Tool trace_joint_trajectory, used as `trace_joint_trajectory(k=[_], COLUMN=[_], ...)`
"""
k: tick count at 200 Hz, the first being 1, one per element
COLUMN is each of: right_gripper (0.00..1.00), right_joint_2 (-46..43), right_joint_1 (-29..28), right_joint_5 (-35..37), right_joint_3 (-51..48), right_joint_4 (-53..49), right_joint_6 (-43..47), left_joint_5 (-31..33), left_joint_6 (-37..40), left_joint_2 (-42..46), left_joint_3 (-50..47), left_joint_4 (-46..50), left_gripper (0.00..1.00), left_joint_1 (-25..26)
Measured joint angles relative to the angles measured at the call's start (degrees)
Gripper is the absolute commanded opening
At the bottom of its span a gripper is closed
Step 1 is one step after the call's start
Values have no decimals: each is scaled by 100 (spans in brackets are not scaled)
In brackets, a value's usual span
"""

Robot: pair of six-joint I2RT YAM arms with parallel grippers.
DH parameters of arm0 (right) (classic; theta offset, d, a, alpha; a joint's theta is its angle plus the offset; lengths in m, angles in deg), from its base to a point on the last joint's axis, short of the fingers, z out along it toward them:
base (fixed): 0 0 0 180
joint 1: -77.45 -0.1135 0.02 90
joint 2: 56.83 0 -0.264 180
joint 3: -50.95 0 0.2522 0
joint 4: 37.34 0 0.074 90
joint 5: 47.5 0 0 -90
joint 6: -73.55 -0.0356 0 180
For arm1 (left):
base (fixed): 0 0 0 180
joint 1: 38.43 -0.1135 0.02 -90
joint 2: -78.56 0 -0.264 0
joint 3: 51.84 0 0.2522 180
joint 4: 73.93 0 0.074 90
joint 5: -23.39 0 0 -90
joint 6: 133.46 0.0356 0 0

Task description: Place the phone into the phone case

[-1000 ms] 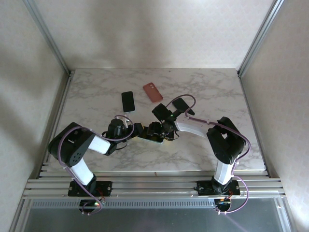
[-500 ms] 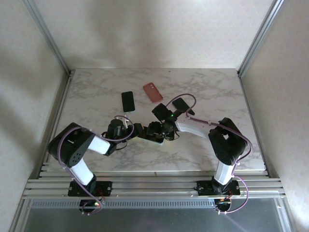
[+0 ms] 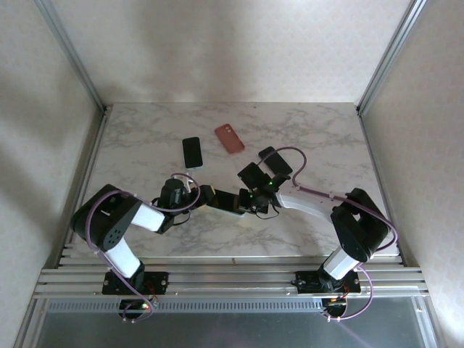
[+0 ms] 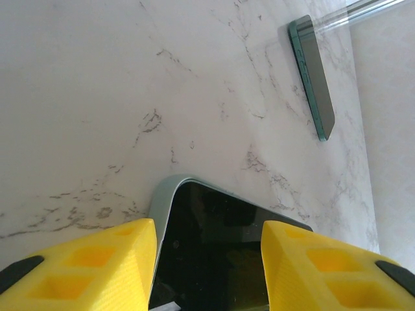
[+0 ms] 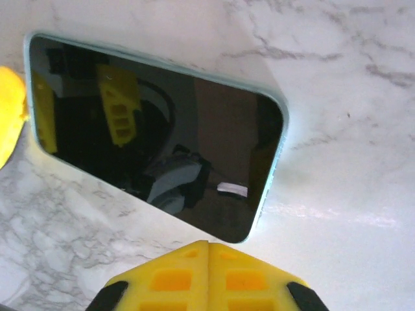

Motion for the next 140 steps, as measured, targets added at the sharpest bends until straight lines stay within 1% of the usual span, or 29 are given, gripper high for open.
trace_joint_trajectory(k=[45,140], right_gripper=[0,0], right_joint_2=[0,2], right_joint_1=[0,0], right_joint_5=[-15,-74], right_joint_3=[-343,-356], right_joint_4=[140,354], right_joint_6=[-7,-24], left_joint_5=[-4,-4], left_joint_6=[2,20], left_joint_2=[57,70], left_joint_3=[0,0], left_joint_4=[98,131], left_gripper=[46,46], left_joint_1=[-20,-31])
